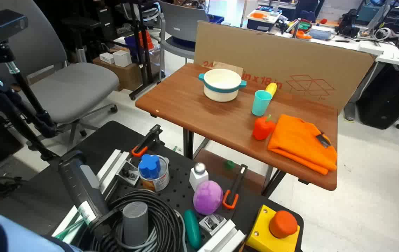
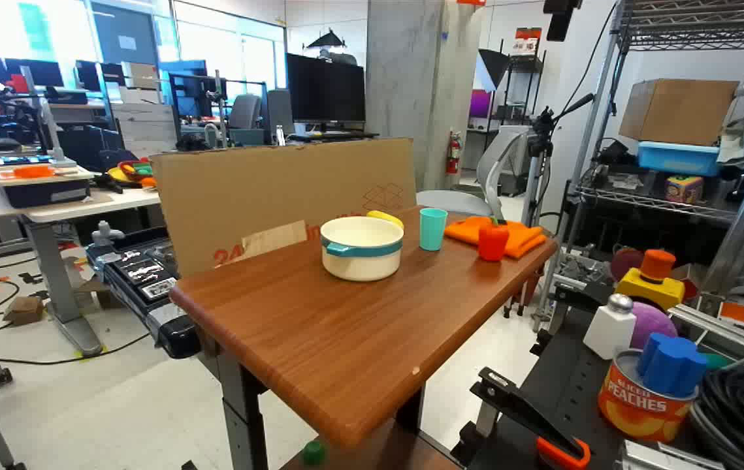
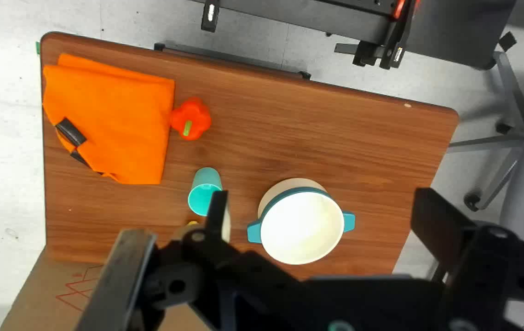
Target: Put the blue cup inside the white pot
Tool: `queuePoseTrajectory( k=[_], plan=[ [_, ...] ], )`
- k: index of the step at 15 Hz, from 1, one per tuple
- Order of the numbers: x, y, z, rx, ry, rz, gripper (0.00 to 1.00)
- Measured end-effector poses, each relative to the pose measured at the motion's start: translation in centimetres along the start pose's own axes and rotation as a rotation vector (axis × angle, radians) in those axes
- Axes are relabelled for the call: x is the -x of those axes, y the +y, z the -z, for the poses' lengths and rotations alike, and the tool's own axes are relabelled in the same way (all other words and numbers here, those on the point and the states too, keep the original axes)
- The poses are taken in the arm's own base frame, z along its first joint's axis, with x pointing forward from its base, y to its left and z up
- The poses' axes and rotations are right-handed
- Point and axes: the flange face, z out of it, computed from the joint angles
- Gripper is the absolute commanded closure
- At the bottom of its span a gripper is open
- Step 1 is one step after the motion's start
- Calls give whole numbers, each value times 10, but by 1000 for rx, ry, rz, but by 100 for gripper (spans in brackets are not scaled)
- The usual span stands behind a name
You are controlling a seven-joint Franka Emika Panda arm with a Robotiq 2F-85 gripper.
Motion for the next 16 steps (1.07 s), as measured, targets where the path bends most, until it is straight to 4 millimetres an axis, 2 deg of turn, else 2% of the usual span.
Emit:
queuePoseTrajectory(
  k=[12,16],
  plan=[
    [0,0,1,1,2,0,0],
    [-10,1,-9,2,-25,-11,0]
  ],
)
